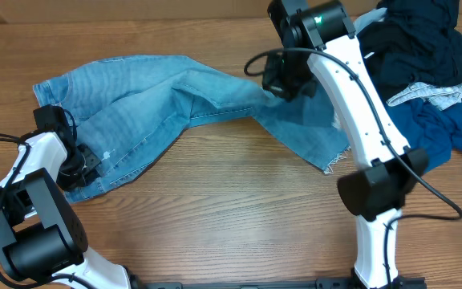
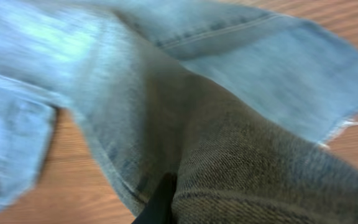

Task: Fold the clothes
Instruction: 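Pull the jeans leg rightward with the right gripper to spread it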

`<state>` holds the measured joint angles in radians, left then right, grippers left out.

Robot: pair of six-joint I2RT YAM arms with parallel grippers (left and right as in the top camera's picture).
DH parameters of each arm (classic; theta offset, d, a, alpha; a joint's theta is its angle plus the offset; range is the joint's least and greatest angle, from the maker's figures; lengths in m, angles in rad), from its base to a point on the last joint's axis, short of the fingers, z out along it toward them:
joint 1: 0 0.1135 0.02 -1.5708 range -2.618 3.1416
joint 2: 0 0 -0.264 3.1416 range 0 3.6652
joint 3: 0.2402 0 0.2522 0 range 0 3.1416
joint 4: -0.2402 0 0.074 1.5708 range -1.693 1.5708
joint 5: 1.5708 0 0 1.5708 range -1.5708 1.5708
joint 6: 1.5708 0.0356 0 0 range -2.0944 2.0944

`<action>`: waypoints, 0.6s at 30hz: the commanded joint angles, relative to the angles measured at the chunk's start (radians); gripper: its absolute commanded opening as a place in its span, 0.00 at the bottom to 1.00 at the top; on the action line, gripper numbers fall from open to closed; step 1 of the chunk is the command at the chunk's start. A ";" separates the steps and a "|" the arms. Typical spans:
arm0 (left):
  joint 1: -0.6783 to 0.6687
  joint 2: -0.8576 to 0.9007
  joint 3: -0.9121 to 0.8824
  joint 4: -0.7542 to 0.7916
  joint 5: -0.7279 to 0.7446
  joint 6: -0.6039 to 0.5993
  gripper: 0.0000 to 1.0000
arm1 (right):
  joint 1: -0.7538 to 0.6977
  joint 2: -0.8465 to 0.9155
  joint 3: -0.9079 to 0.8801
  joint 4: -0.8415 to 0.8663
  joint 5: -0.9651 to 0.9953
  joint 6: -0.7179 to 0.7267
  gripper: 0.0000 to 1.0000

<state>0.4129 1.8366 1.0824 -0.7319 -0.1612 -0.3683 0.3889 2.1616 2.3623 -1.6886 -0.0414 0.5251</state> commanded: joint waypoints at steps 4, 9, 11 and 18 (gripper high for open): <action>0.012 0.007 -0.026 0.011 0.009 0.021 0.04 | -0.003 -0.277 -0.359 0.026 0.167 -0.104 0.04; 0.012 0.007 -0.026 0.007 0.005 0.029 0.04 | 0.003 -0.437 -0.659 0.179 -0.002 -0.068 0.04; 0.012 0.007 -0.026 0.006 0.004 0.033 0.04 | -0.005 -0.511 -0.840 0.218 -0.001 -0.026 0.04; 0.012 0.007 -0.025 -0.025 0.000 0.119 0.04 | -0.045 -0.582 -1.148 0.308 0.054 0.133 0.04</action>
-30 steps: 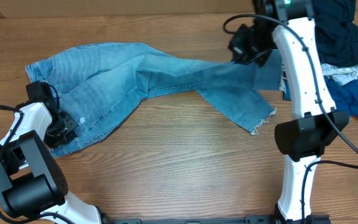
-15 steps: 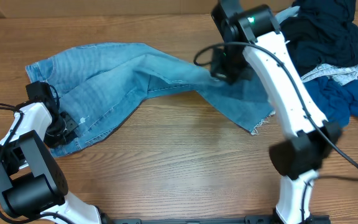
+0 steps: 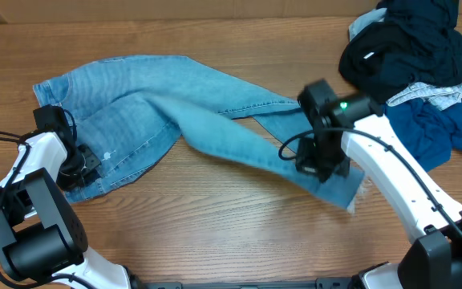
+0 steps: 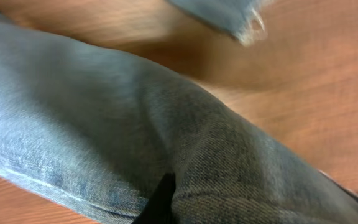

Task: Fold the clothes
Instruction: 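Pull the jeans leg rightward with the right gripper to spread it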

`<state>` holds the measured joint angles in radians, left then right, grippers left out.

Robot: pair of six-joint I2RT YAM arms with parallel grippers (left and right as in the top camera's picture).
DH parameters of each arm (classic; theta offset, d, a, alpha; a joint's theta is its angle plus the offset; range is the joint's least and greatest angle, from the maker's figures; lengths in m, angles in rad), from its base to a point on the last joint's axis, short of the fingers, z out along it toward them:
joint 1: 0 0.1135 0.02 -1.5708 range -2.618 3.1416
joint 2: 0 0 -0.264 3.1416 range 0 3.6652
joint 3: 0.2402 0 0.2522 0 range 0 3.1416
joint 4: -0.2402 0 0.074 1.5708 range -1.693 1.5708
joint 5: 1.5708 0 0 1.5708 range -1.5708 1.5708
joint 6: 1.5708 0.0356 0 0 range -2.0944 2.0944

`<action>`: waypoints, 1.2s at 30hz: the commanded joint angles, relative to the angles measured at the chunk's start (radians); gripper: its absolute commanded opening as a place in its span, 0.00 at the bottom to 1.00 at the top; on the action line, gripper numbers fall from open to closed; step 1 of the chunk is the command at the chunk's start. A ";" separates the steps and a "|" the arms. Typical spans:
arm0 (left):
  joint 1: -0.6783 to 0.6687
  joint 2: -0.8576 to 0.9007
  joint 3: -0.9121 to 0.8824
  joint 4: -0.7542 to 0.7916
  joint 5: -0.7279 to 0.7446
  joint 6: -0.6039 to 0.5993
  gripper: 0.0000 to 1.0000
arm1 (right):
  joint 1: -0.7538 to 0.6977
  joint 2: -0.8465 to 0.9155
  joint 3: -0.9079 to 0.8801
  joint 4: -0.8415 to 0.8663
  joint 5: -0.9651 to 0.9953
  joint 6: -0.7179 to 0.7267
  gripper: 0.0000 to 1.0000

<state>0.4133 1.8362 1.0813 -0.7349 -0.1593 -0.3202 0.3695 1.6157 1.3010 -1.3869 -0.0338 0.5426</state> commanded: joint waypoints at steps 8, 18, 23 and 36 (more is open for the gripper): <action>0.013 0.007 -0.018 -0.116 -0.062 0.081 0.04 | -0.100 -0.038 -0.158 -0.005 0.138 0.246 0.04; 0.014 0.007 0.049 -0.249 -0.148 0.082 0.04 | -0.282 -0.039 0.005 -0.050 0.356 0.324 0.04; 0.014 0.007 0.114 -0.301 -0.159 0.081 0.04 | -0.326 -0.039 0.053 -0.064 0.400 0.326 0.04; 0.014 0.007 0.146 -0.351 -0.156 0.068 0.04 | -0.305 -0.046 0.151 -0.171 0.307 0.286 0.87</action>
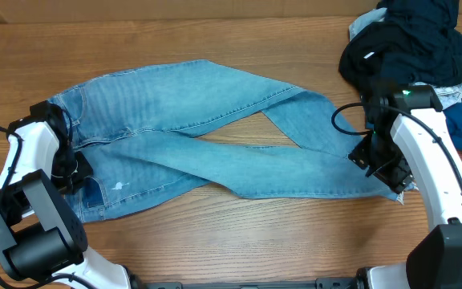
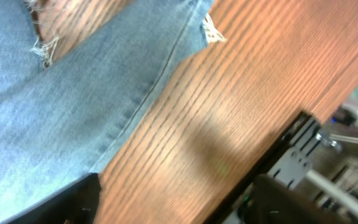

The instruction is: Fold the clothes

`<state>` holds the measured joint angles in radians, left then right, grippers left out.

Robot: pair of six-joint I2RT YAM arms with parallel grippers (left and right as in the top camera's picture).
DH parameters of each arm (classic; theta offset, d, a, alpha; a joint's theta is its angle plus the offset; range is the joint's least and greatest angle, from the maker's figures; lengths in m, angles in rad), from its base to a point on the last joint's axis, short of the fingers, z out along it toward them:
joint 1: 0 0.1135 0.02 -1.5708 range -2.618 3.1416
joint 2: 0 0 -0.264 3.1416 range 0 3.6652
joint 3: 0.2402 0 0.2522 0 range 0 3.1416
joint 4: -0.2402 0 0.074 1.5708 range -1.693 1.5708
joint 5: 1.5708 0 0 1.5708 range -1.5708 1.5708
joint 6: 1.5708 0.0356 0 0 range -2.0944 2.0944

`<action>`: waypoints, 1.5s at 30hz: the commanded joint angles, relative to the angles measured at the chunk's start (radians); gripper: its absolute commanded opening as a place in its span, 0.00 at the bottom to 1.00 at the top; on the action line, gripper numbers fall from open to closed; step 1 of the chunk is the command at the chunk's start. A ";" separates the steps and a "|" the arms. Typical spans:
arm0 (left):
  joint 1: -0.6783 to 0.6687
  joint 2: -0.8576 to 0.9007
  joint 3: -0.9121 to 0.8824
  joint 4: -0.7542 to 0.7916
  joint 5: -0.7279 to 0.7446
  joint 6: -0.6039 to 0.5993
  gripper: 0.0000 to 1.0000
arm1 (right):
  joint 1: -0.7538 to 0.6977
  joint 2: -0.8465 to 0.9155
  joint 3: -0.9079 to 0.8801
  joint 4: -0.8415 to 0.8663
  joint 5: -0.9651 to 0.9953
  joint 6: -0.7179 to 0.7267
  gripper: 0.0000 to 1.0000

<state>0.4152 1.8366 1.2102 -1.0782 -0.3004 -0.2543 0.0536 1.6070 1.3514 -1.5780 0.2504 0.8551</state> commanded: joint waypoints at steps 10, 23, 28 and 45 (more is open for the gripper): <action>0.012 0.007 0.017 -0.005 0.032 -0.031 0.04 | 0.013 0.028 0.091 0.544 -0.359 -0.620 0.96; 0.012 0.007 0.017 0.006 0.058 -0.030 0.04 | -0.132 0.289 0.087 0.644 -0.404 -0.861 0.93; 0.012 0.007 0.017 0.006 0.066 -0.031 0.04 | -0.180 0.304 0.075 0.612 -0.331 -0.866 0.93; 0.012 0.007 0.017 -0.001 0.065 -0.030 0.04 | -0.200 0.432 0.067 0.599 -0.394 -1.014 0.80</action>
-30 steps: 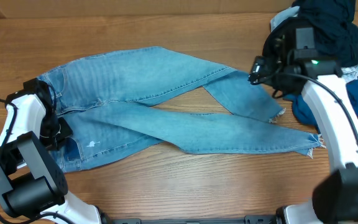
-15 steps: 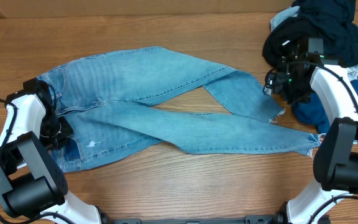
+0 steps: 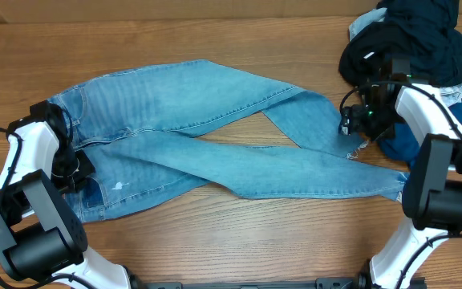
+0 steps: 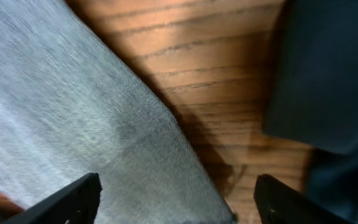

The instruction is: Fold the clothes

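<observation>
Light blue jeans [image 3: 175,128] lie flat on the wooden table [image 3: 239,241], the two legs crossing and running to the right. The near leg ends at a frayed hem [image 3: 391,186]. My right gripper [image 3: 358,122] hovers open over the far leg's hem [image 3: 337,138]. In the right wrist view its fingers [image 4: 82,199] stand wide apart, with denim [image 4: 73,112] and bare wood under them. My left gripper [image 3: 70,167] is at the waistband on the far left, shut on its edge.
A heap of dark clothes [image 3: 411,48] fills the back right corner, with a blue garment spilling from it toward the right arm. That dark blue cloth [image 4: 334,74] lies just right of the right gripper. The table's front edge runs beyond the near leg.
My right gripper has moved from the near leg's hem at the front right to above the far leg's hem beside the clothes heap. It stays open. Jeans and left arm are unchanged.
My right gripper first held one leg raised at the back near the heap. It then had that leg over the middle of the table. Later the leg lay stretched to the right with the gripper open, and the waistband had shifted with my left gripper. Now the right gripper is over the other leg.
</observation>
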`<state>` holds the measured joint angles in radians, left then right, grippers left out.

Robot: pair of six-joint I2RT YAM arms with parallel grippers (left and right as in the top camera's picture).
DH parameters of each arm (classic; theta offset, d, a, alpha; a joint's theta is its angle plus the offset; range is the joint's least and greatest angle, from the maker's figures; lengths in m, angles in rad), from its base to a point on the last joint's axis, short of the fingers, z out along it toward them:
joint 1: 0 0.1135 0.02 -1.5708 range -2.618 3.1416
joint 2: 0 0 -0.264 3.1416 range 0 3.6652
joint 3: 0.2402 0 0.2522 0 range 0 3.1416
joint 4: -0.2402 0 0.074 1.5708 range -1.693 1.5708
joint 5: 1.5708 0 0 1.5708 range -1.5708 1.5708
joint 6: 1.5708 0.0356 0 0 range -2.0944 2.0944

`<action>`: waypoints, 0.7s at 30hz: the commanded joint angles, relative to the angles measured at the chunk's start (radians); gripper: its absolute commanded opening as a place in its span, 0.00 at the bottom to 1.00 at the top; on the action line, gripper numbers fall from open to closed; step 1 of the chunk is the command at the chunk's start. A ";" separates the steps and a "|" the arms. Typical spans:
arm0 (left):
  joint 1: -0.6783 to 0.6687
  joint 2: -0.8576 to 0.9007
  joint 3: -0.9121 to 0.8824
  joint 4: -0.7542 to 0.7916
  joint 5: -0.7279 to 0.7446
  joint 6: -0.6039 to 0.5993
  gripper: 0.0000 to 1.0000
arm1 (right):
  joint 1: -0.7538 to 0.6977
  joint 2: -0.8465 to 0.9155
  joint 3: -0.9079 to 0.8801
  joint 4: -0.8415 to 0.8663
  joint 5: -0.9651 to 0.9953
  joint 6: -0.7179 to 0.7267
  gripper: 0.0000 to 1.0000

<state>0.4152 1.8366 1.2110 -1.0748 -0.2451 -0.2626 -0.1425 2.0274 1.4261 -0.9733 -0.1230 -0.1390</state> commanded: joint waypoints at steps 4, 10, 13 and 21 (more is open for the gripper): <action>0.012 0.007 0.016 -0.001 0.010 -0.022 0.04 | -0.004 0.014 -0.011 -0.012 -0.021 -0.046 0.76; 0.012 0.007 0.016 -0.002 0.010 -0.022 0.04 | -0.004 0.045 -0.013 -0.014 -0.028 -0.049 0.64; 0.012 0.007 0.016 -0.002 0.010 -0.022 0.04 | -0.004 0.057 -0.013 -0.012 -0.039 -0.050 0.53; 0.012 0.007 0.016 -0.002 0.010 -0.022 0.04 | -0.004 0.057 -0.011 0.016 -0.039 -0.049 0.04</action>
<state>0.4152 1.8366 1.2110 -1.0771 -0.2424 -0.2626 -0.1432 2.0693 1.4189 -0.9714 -0.1566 -0.1844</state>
